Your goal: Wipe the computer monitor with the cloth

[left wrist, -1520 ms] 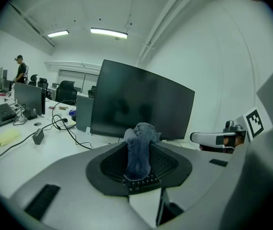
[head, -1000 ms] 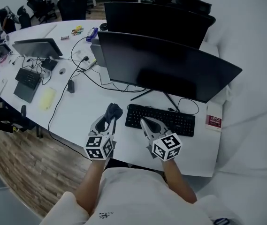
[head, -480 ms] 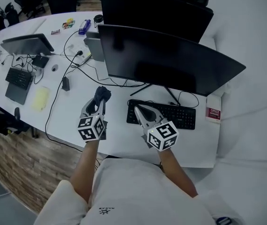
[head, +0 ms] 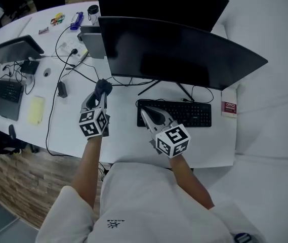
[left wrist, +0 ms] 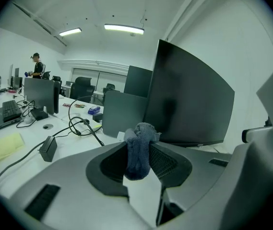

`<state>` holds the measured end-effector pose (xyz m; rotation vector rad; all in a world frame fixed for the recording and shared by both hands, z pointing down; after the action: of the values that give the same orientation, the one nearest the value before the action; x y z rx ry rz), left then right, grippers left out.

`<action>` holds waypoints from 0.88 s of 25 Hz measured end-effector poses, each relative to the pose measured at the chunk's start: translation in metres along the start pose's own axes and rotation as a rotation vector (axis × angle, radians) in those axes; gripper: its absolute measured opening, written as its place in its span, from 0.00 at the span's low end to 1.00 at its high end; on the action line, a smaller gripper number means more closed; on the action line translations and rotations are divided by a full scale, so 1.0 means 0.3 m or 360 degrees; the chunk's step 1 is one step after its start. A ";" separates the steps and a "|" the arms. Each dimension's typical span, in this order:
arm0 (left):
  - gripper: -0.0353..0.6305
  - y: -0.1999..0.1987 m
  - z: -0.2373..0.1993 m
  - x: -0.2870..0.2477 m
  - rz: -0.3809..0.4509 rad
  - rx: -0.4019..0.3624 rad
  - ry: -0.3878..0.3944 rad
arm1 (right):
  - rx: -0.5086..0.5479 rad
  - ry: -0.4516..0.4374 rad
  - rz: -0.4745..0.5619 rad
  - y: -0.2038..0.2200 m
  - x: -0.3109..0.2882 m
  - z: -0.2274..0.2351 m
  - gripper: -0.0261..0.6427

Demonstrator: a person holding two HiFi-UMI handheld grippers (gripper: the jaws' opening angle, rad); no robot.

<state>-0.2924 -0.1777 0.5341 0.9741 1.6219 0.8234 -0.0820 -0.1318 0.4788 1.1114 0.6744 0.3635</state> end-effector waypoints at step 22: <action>0.25 0.007 -0.141 -0.309 -0.0095 0.0009 0.0044 | -0.0078 0.0187 -0.0139 0.093 -0.078 -0.004 0.07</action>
<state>-0.3197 -0.2619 0.5846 0.9174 1.6698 0.7957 -0.0988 -0.1332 0.5112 1.0164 0.8113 0.3709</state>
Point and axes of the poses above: the fingertips, and each gripper's own axes: x backward along the fingers, z to its right, y out of its underside, the point moved 3 cm from there along x, backward along the fingers, and after that the axes turned 2 degrees about y, right-handed, at the moved point
